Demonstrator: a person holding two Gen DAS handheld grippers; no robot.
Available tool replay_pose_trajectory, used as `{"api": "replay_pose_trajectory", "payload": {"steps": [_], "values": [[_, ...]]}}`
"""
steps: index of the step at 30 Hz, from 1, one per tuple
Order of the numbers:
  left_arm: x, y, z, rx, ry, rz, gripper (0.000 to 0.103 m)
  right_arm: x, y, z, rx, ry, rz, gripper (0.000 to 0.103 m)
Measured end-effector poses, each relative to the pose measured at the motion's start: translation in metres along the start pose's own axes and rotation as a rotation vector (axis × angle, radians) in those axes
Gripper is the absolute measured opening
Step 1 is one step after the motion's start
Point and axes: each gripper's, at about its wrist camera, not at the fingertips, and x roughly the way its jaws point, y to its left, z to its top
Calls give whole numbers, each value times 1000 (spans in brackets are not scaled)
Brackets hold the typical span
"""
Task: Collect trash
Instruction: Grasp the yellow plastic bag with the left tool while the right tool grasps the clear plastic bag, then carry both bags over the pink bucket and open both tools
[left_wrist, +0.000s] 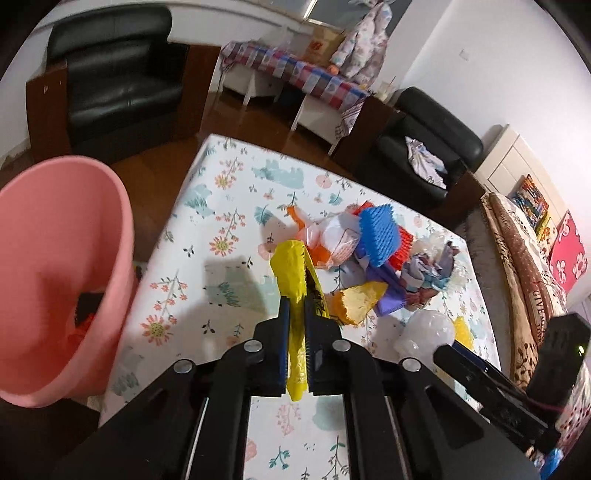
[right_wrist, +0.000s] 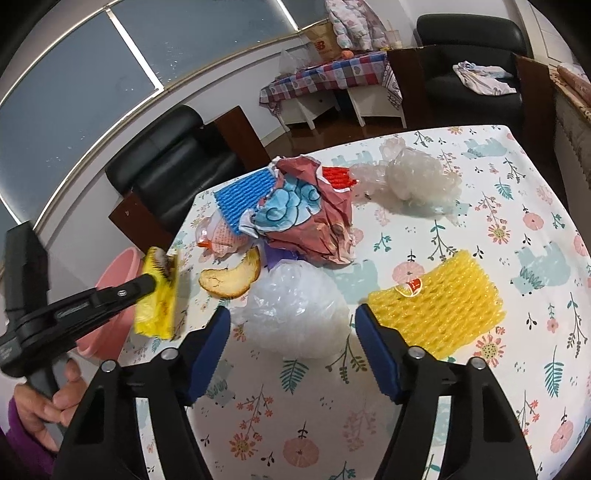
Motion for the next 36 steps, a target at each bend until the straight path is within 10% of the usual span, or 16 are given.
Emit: {"api": "replay_pose_trajectory", "payload": {"steps": [8, 36], "values": [[-22, 7, -5, 14, -50, -15, 7, 2, 3, -3, 14, 17, -23, 40], [-107, 81, -7, -56, -296, 75, 7, 3, 155, 5, -267, -29, 151, 38]]}}
